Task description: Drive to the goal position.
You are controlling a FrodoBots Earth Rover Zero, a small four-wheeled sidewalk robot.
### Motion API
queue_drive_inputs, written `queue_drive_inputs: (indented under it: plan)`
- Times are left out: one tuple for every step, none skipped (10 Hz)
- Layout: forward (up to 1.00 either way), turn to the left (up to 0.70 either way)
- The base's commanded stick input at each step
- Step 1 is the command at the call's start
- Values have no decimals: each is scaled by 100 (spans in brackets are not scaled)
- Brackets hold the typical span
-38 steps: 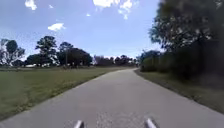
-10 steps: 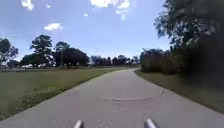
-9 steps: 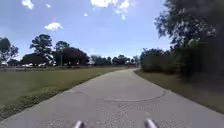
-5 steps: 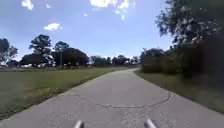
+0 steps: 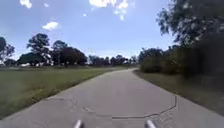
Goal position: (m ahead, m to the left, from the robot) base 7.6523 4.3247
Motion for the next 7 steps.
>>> queue_drive_inputs:
  plan:
    - [50,0]
    - [50,0]
    - [50,0]
    - [50,0]
    - [50,0]
    - [50,0]
    - [50,0]
